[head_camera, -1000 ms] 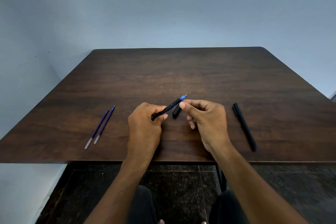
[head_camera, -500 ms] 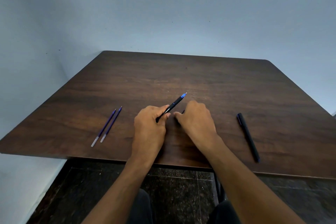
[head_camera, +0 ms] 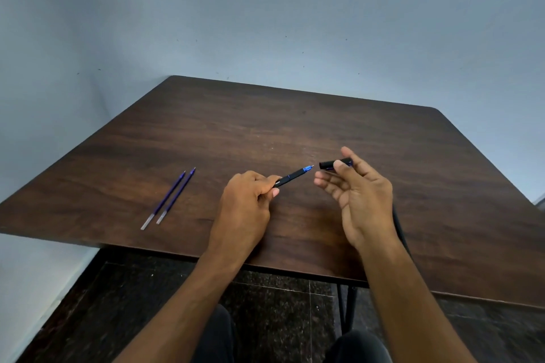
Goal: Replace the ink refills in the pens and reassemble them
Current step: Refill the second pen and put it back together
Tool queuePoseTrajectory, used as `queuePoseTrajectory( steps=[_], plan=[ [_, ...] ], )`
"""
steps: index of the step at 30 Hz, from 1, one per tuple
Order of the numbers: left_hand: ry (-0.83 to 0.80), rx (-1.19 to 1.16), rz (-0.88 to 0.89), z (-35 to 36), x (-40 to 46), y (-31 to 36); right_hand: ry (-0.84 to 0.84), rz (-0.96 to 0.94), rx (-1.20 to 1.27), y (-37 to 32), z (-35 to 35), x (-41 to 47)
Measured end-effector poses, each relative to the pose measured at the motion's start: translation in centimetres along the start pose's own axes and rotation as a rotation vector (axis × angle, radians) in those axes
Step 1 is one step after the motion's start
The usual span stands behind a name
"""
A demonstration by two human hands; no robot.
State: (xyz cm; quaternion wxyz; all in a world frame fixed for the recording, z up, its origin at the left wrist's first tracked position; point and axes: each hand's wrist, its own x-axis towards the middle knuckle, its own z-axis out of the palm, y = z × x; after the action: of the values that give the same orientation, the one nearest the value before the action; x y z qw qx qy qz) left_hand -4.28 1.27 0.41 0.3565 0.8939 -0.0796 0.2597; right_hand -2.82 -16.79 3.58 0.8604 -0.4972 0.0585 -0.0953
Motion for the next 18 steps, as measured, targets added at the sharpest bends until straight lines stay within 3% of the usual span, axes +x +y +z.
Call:
queuePoseTrajectory(
  steps=[18],
  plan=[
    [-0.100, -0.018, -0.009, -0.5, 0.0, 0.4, -0.071, -0.057, -0.266, 1.8, 0.5, 0.1]
  ],
)
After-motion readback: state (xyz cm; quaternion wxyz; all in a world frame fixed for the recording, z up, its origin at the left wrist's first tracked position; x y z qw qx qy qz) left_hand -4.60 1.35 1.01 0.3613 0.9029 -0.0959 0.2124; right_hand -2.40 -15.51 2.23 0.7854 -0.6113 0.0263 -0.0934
